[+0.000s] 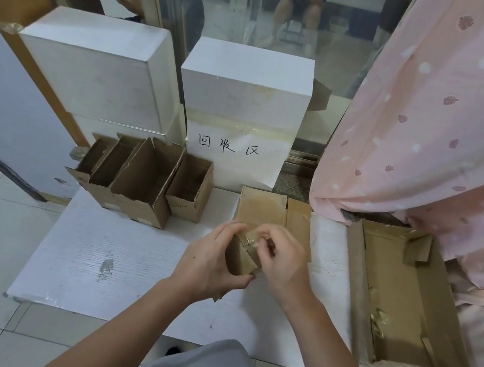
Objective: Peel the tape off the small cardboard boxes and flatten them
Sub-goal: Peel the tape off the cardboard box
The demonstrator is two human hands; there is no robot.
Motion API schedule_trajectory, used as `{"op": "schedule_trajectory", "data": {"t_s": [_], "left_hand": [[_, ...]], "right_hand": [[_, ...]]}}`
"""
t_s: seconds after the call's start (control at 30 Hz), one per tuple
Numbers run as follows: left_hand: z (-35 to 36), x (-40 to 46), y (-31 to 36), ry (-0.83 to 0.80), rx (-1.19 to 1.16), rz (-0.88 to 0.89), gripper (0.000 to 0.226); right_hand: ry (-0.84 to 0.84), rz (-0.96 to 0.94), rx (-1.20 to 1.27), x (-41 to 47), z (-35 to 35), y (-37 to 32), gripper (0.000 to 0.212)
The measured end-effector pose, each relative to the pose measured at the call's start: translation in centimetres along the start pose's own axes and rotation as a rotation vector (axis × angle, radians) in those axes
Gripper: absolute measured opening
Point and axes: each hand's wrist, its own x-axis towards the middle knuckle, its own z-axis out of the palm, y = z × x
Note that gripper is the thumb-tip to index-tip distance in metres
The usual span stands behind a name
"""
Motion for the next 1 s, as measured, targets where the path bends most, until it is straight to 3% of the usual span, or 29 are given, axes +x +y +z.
{"op": "schedule_trajectory", "data": {"t_s": [0.17, 0.43, 0.6, 0.8, 0.93, 1.0], "left_hand": [[0.0, 0.2, 0.5, 0.021, -0.035, 0.034, 0.086], [-0.1, 0.2, -0.3, 0.013, -0.014, 0.04, 0.088], [-0.3, 0.2, -0.3, -0.043, -0.035, 0.078, 0.091], [-0.1, 0.3, -0.5, -0.034, -0.047, 0.073, 0.089], [0.1, 0.1, -0.6, -0.04, -0.042, 0.065, 0.092], [0.2, 0.0, -0.6, -0.041, -0.043, 0.067, 0.092]], "right_hand": [[-0.054, -0.184, -0.111, 0.3, -0.3, 0.5, 0.029], [-0.286, 0.021, 0.017, 0.2, -1.2, 0.7, 0.027], [-0.144, 0.237, 0.32, 0.4, -1.4, 0.1, 0.02], [-0.201, 0.196, 0.262, 0.2, -0.9, 0.7, 0.012], [-0.119, 0.215, 0.304, 0.0, -0.2, 0.3, 0.01], [-0.064, 0.331, 0.331, -0.2, 0.0, 0.0, 0.026]]}}
